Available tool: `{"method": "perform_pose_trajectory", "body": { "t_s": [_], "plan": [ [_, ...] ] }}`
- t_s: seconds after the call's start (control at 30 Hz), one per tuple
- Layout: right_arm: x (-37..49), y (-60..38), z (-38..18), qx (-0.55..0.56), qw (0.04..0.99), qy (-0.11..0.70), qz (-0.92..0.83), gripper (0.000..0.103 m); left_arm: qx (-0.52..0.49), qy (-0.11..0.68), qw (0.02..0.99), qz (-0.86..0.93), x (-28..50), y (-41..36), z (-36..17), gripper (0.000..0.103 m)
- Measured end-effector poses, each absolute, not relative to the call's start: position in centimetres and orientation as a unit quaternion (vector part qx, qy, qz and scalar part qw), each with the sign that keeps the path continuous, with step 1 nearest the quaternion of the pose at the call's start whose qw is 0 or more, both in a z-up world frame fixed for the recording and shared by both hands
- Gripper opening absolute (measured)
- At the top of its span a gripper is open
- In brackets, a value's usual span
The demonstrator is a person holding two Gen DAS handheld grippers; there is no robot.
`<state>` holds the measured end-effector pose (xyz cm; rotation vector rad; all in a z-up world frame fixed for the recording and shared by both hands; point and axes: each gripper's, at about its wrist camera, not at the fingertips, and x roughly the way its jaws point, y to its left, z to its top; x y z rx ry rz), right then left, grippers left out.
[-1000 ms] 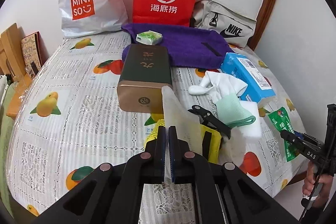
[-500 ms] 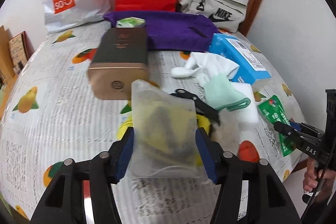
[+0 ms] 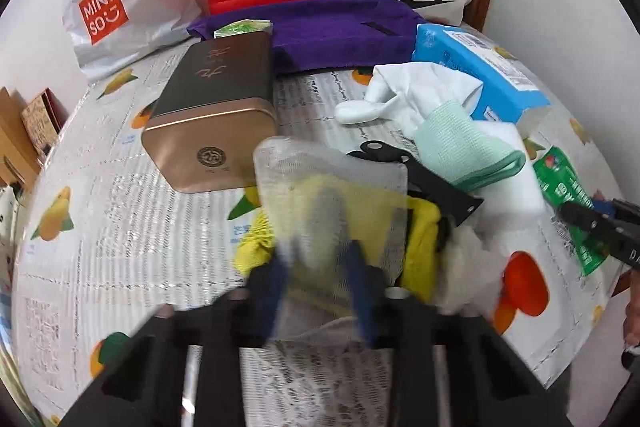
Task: Organize soft objects
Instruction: 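Carry the snack packet with the right tool while the left tool carries the mesh bag to the towel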
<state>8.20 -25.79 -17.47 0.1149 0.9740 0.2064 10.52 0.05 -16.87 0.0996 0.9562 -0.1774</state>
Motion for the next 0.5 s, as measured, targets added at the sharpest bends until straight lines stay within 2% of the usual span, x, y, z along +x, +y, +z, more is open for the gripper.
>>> {"method": "perform_pose_trajectory", "body": {
  "t_s": [0.03,0.1,0.5],
  "plan": [
    [8.2,-25.8,-17.5,0.055,0.877,0.466,0.099,0.031,0.037,0.462,0.881,-0.094,10.5,0.4,-16.8,0.007],
    [8.1,-25.8,-17.4,0.054,0.878,0.466,0.099,0.031,0.014,0.460,0.881,-0.104,10.4,1.1,-16.6,0.005],
    [7.4,-26.2,-15.3,0.056,0.889,0.445,0.095,0.030,-0.031,0.426,0.900,-0.089,9.2,4.3,-13.1,0.005]
  ]
}}
